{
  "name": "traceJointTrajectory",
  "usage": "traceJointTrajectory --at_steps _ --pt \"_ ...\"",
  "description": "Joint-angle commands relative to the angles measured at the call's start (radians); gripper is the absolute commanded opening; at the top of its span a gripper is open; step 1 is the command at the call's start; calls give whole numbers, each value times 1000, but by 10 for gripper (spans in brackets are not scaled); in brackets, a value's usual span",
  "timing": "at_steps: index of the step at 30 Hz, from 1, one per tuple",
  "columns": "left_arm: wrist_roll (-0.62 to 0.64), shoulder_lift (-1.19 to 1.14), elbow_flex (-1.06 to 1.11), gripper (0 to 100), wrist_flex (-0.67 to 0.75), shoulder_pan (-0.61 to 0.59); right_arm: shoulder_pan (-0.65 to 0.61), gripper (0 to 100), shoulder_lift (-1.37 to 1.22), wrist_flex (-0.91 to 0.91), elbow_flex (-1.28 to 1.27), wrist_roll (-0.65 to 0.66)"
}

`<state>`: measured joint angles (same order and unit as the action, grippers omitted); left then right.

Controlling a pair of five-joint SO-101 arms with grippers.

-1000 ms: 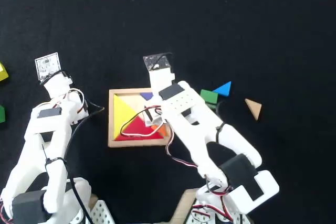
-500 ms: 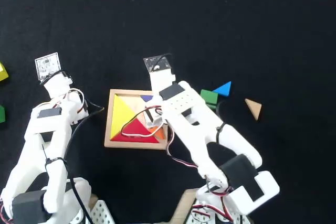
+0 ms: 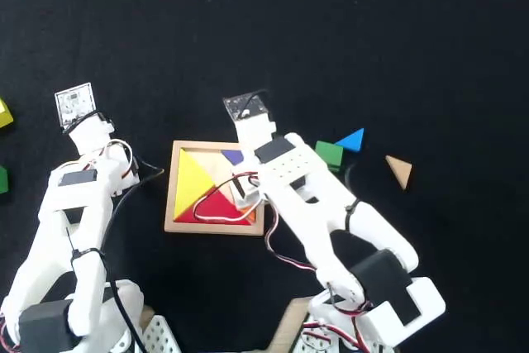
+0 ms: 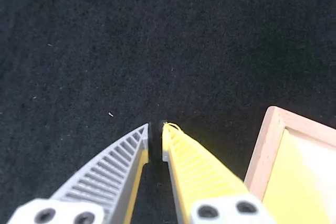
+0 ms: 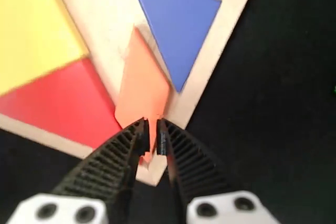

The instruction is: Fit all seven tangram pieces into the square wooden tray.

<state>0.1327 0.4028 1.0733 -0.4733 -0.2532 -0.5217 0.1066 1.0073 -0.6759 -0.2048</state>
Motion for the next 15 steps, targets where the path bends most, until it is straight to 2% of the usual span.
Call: traceJointTrajectory --at_steps 1,6,15 --pt "-6 31 -2 62 17 13 20 32 48 -74 54 12" --pt "-3 31 -2 62 17 13 -44 32 5 -84 160 92" --pt "-5 31 -2 62 17 13 -55 32 -272 -40 318 91"
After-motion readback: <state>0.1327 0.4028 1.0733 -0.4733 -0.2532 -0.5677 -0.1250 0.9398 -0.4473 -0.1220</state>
